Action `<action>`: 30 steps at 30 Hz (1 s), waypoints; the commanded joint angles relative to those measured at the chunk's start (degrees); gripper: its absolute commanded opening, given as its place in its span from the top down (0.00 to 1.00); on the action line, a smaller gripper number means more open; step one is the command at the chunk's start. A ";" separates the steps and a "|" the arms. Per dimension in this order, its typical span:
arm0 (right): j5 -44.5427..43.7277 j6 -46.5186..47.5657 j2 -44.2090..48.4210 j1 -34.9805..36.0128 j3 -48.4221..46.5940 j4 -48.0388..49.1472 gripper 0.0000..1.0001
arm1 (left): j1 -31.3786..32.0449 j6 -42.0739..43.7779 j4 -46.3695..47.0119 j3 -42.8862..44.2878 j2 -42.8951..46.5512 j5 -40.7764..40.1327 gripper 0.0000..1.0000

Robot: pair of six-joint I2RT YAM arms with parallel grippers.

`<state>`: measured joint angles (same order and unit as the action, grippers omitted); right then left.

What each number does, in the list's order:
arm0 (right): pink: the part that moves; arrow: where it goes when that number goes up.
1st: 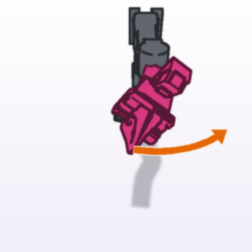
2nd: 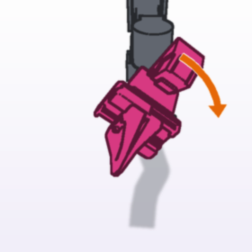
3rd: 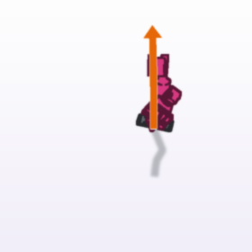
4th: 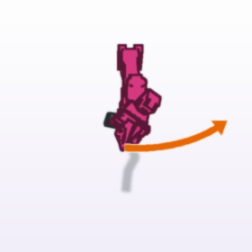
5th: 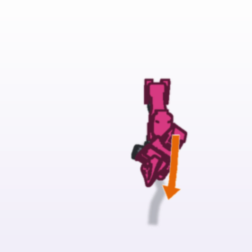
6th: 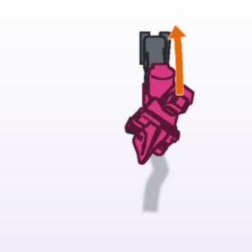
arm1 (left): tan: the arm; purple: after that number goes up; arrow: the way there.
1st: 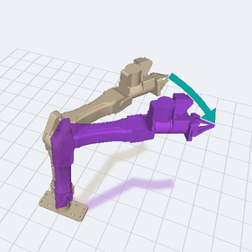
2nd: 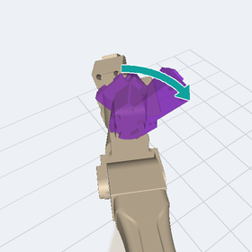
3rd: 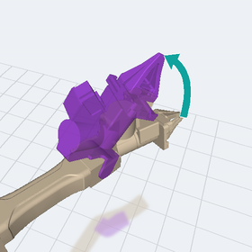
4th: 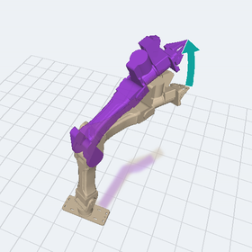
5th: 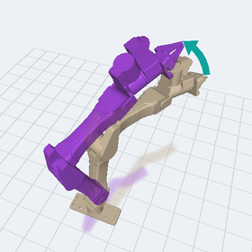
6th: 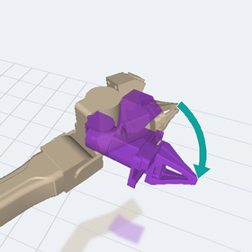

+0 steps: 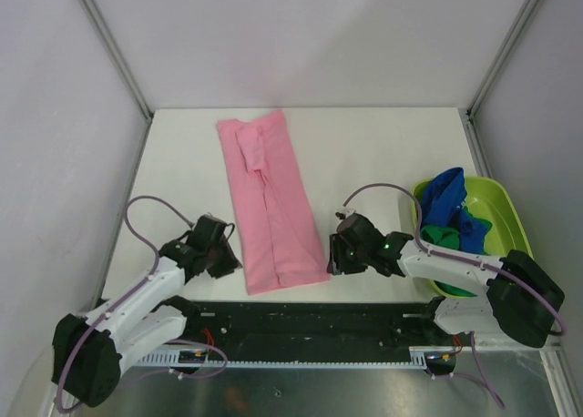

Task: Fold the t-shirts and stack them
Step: Rotate the tshirt 90 degrees, then grab the bottom of the folded rectangular tshirt with both arms

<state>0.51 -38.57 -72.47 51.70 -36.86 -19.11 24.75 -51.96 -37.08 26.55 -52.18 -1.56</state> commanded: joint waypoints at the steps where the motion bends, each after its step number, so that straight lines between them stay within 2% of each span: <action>1: 1.40 -1.84 0.36 0.50 1.24 4.14 0.54 | 4.57 -7.62 -0.33 -1.48 3.10 -2.39 0.67; 7: 2.42 -3.03 -1.39 1.13 2.37 6.78 0.54 | 10.30 -10.68 -2.78 -2.88 3.43 -3.06 0.65; 13: 2.15 -3.77 -2.99 1.74 2.41 7.97 0.55 | 12.98 -12.40 -5.09 -2.61 3.74 -4.53 0.64; 19: 1.45 -4.01 -4.15 1.99 2.66 8.29 0.55 | 17.04 -12.96 -5.31 -0.94 0.24 -4.76 0.63; 30: 1.52 -5.03 -6.90 3.21 3.23 10.46 0.57 | 20.25 -14.49 -5.18 -0.02 -2.68 -4.94 0.62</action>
<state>2.48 -42.57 -78.06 54.24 -34.48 -10.90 43.68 -64.49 -41.50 24.45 -53.91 -4.95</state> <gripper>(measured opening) 0.435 0.378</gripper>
